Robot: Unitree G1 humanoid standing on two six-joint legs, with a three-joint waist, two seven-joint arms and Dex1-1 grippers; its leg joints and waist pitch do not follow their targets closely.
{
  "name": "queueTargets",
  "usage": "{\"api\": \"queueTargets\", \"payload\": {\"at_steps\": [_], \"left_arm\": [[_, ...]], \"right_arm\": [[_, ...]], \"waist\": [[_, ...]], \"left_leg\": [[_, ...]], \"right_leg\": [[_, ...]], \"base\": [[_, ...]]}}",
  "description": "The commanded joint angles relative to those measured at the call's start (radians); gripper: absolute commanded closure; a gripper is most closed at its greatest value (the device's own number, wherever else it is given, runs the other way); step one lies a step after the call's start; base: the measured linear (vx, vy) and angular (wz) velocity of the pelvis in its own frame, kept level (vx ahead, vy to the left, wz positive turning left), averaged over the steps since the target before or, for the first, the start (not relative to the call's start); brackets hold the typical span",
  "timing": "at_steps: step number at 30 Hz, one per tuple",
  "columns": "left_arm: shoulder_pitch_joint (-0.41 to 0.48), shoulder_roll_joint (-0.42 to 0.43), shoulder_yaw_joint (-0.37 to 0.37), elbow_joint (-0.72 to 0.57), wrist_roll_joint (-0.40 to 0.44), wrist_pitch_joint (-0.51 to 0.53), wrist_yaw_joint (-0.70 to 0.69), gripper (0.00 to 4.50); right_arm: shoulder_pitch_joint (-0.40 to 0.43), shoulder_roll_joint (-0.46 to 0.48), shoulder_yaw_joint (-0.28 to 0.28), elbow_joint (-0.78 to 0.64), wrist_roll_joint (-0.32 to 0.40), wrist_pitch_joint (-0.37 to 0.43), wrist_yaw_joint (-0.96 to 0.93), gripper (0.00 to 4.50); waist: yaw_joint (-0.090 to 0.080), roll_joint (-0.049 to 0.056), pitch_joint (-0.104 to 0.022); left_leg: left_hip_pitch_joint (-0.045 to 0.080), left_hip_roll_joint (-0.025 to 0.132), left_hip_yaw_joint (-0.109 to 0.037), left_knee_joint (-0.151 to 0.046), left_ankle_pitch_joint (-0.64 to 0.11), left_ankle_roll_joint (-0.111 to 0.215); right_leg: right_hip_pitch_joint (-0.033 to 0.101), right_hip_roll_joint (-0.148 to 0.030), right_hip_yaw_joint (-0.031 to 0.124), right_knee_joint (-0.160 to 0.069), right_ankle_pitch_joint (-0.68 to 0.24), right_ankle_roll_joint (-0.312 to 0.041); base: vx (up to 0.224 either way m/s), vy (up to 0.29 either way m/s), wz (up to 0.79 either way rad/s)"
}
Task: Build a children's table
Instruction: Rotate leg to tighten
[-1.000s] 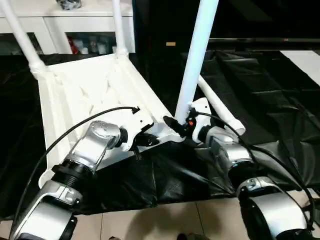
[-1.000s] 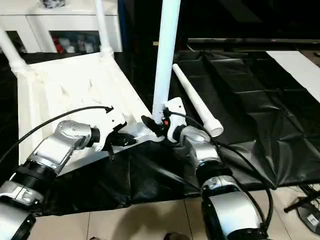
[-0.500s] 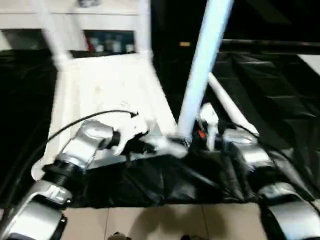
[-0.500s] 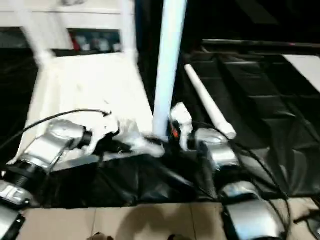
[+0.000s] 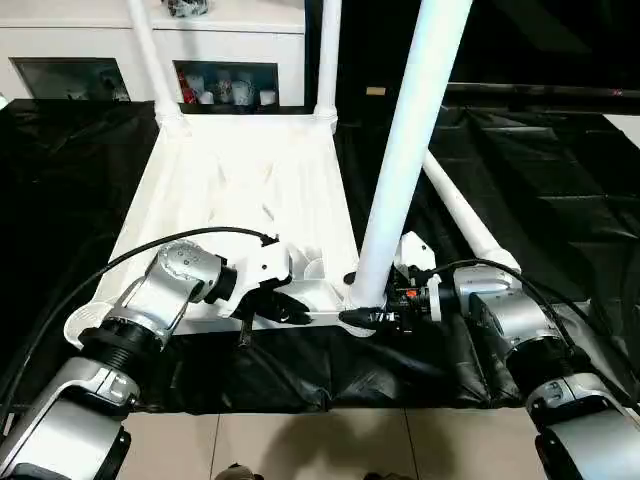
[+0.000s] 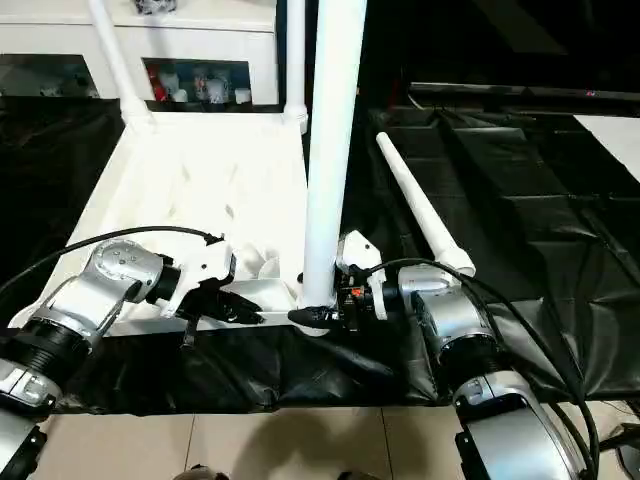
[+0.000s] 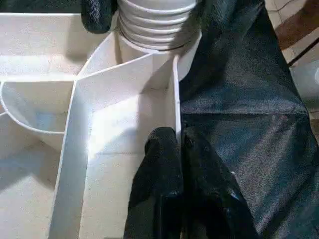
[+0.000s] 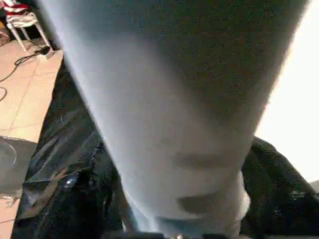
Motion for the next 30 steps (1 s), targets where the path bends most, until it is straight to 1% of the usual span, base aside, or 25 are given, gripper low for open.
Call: {"api": "queueTargets", "payload": {"at_steps": [1,4,5,6,7,8,10,11,13,14,17,18,19,21,22,23,24,25,26,27,28,29,30], "left_arm": [[-0.019,-0.006,-0.036,0.0,0.012,-0.026,-0.046,4.5],[-0.019,-0.007,-0.032,0.008,0.011,-0.03,-0.051,4.5],[-0.019,-0.009,-0.029,0.012,0.01,-0.03,-0.049,4.5],[-0.019,-0.009,-0.029,0.012,0.01,-0.03,-0.049,4.5],[-0.018,-0.016,-0.021,0.018,0.008,-0.024,-0.036,4.5],[-0.018,-0.023,-0.014,0.022,0.005,-0.015,-0.025,4.5],[-0.018,-0.033,-0.009,0.024,0.003,-0.004,-0.008,4.5],[-0.017,-0.041,-0.005,0.026,0.003,0.003,0.008,4.5],[-0.015,-0.05,0.002,0.027,0.002,0.009,0.024,4.5],[-0.013,-0.062,0.009,0.024,-0.003,0.023,0.043,4.5],[-0.002,-0.076,0.015,0.011,-0.008,0.035,0.063,4.5],[0.001,-0.076,0.015,0.009,-0.007,0.035,0.064,4.5],[0.006,-0.076,0.017,0.007,-0.007,0.035,0.067,4.5],[0.01,-0.076,0.021,0.004,-0.006,0.035,0.075,4.5],[0.012,-0.077,0.027,0.003,-0.005,0.041,0.088,4.5],[0.012,-0.077,0.028,0.003,-0.004,0.042,0.09,4.5],[0.008,-0.085,0.037,0.005,0.006,0.056,0.137,4.5],[0.004,-0.092,0.041,0.007,0.012,0.068,0.166,4.5],[-0.008,-0.116,0.053,0.012,0.022,0.1,0.234,4.5],[-0.019,-0.144,0.065,0.013,0.024,0.135,0.291,4.5],[-0.029,-0.173,0.077,0.017,0.027,0.16,0.351,4.5],[-0.029,-0.173,0.077,0.017,0.027,0.16,0.351,4.5],[-0.041,-0.225,0.094,0.022,0.029,0.194,0.441,4.5]], "right_arm": [[0.014,-0.01,0.015,-0.025,0.001,0.01,0.026,1.54],[0.026,-0.011,0.014,-0.038,-0.001,0.016,0.03,1.67],[0.031,-0.009,0.014,-0.043,0.0,0.021,0.027,1.69],[0.031,-0.009,0.014,-0.043,0.0,0.021,0.027,1.69],[0.042,-0.004,0.011,-0.051,0.004,0.031,0.018,1.72],[0.052,0.003,0.009,-0.057,0.007,0.04,0.009,1.74],[0.065,0.014,0.004,-0.061,0.011,0.048,-0.011,1.75],[0.072,0.024,-0.003,-0.06,0.015,0.056,-0.029,1.76],[0.078,0.038,-0.013,-0.054,0.018,0.058,-0.057,1.76],[0.086,0.052,-0.027,-0.049,0.026,0.059,-0.081,1.76],[0.11,0.08,-0.055,-0.042,0.036,0.044,-0.145,1.76],[0.113,0.085,-0.061,-0.04,0.039,0.044,-0.155,1.76],[0.121,0.089,-0.066,-0.038,0.039,0.036,-0.172,1.76],[0.129,0.093,-0.068,-0.036,0.036,0.029,-0.185,1.76],[0.134,0.097,-0.069,-0.029,0.027,0.017,-0.207,1.76],[0.135,0.098,-0.069,-0.028,0.025,0.014,-0.212,1.76],[0.126,0.122,-0.09,0.001,0.014,0.004,-0.289,1.76],[0.113,0.136,-0.102,0.029,0.003,0.005,-0.351,1.76],[0.088,0.159,-0.116,0.08,-0.022,-0.014,-0.459,1.76],[0.063,0.179,-0.126,0.125,-0.038,-0.021,-0.548,1.77],[0.039,0.196,-0.134,0.166,-0.052,-0.022,-0.637,1.77],[0.039,0.196,-0.134,0.166,-0.052,-0.022,-0.637,1.77],[0.001,0.225,-0.149,0.223,-0.062,-0.024,-0.76,1.77]], "waist": [[-0.003,0.013,-0.078],[0.0,0.013,-0.078],[0.002,0.019,-0.078],[0.002,0.016,-0.077],[0.006,0.016,-0.077],[0.007,0.016,-0.076],[0.009,0.016,-0.074],[0.008,0.014,-0.074],[0.008,0.015,-0.071],[0.006,0.011,-0.07],[0.003,0.009,-0.065],[-0.001,0.01,-0.062],[-0.005,0.009,-0.062],[-0.014,0.008,-0.063],[-0.018,0.011,-0.063],[-0.021,0.01,-0.063],[-0.023,0.011,-0.064],[-0.029,0.01,-0.063],[-0.032,0.01,-0.063],[-0.041,0.012,-0.061],[-0.051,0.009,-0.06],[-0.055,0.011,-0.058],[-0.059,0.011,-0.06]], "left_leg": [[0.016,0.022,0.005,-0.071,-0.261,0.031],[0.017,0.023,0.005,-0.071,-0.263,0.03],[0.018,0.023,0.005,-0.071,-0.264,0.028],[0.017,0.023,0.005,-0.071,-0.265,0.028],[0.02,0.023,0.005,-0.072,-0.274,0.025],[0.02,0.023,0.005,-0.072,-0.277,0.024],[0.023,0.023,0.004,-0.074,-0.302,0.016],[0.022,0.023,0.005,-0.075,-0.306,0.015],[0.024,0.023,0.002,-0.077,-0.331,0.008],[0.024,0.023,0.002,-0.077,-0.339,0.007],[0.027,0.018,-0.002,-0.079,-0.37,-0.001],[0.031,0.017,-0.004,-0.078,-0.392,-0.002],[0.032,0.016,-0.007,-0.079,-0.404,-0.003],[0.032,0.015,-0.009,-0.079,-0.407,-0.003],[0.031,0.015,-0.01,-0.08,-0.409,-0.002],[0.029,0.016,-0.01,-0.08,-0.409,-0.003],[0.029,0.015,-0.011,-0.08,-0.412,-0.002],[0.028,0.015,-0.012,-0.08,-0.414,-0.008],[0.029,0.014,-0.012,-0.08,-0.417,-0.01],[0.03,0.013,-0.014,-0.08,-0.423,-0.021],[0.028,0.01,-0.016,-0.077,-0.429,-0.026],[0.027,0.008,-0.016,-0.076,-0.435,-0.025],[0.026,0.005,-0.019,-0.073,-0.446,-0.022]], "right_leg": [[0.057,-0.043,0.042,-0.049,-0.234,-0.243],[0.058,-0.043,0.042,-0.049,-0.234,-0.245],[0.057,-0.043,0.043,-0.049,-0.233,-0.245],[0.058,-0.042,0.043,-0.05,-0.232,-0.242],[0.057,-0.043,0.043,-0.05,-0.248,-0.239],[0.057,-0.043,0.043,-0.052,-0.254,-0.237],[0.056,-0.044,0.042,-0.056,-0.294,-0.228],[0.056,-0.045,0.043,-0.058,-0.302,-0.225],[0.054,-0.046,0.042,-0.064,-0.355,-0.207],[0.053,-0.047,0.042,-0.065,-0.37,-0.203],[0.051,-0.049,0.039,-0.078,-0.471,-0.166],[0.047,-0.05,0.036,-0.085,-0.522,-0.147],[0.046,-0.051,0.034,-0.09,-0.558,-0.13],[0.045,-0.049,0.033,-0.092,-0.568,-0.122],[0.045,-0.049,0.033,-0.093,-0.568,-0.121],[0.045,-0.049,0.033,-0.092,-0.563,-0.122],[0.045,-0.049,0.032,-0.092,-0.558,-0.124],[0.043,-0.049,0.033,-0.091,-0.557,-0.127],[0.043,-0.049,0.032,-0.092,-0.561,-0.127],[0.04,-0.05,0.03,-0.092,-0.572,-0.127],[0.041,-0.049,0.025,-0.093,-0.596,-0.119],[0.042,-0.048,0.022,-0.097,-0.617,-0.11],[0.044,-0.05,0.016,-0.103,-0.646,-0.091]], "base": [[0.0,0.0,0.0],[0.0,0.0,0.0],[0.0,0.0,0.0],[0.0,0.0,0.0],[0.0,0.0,0.0],[0.0,0.0,0.0],[0.0,0.0,0.0],[0.0,0.0,0.0],[0.0,0.0,0.0],[0.0,0.0,0.0],[0.0,0.0,0.0],[0.0,0.0,0.0],[0.0,0.0,0.0],[0.0,0.0,0.0],[0.0,0.0,0.0],[0.0,0.0,0.0],[0.0,0.0,0.0],[0.0,0.0,0.0],[0.0,0.0,0.0],[0.0,0.0,0.0],[0.0,0.0,0.0],[0.0,0.0,0.0],[0.0,0.0,0.0]]}}
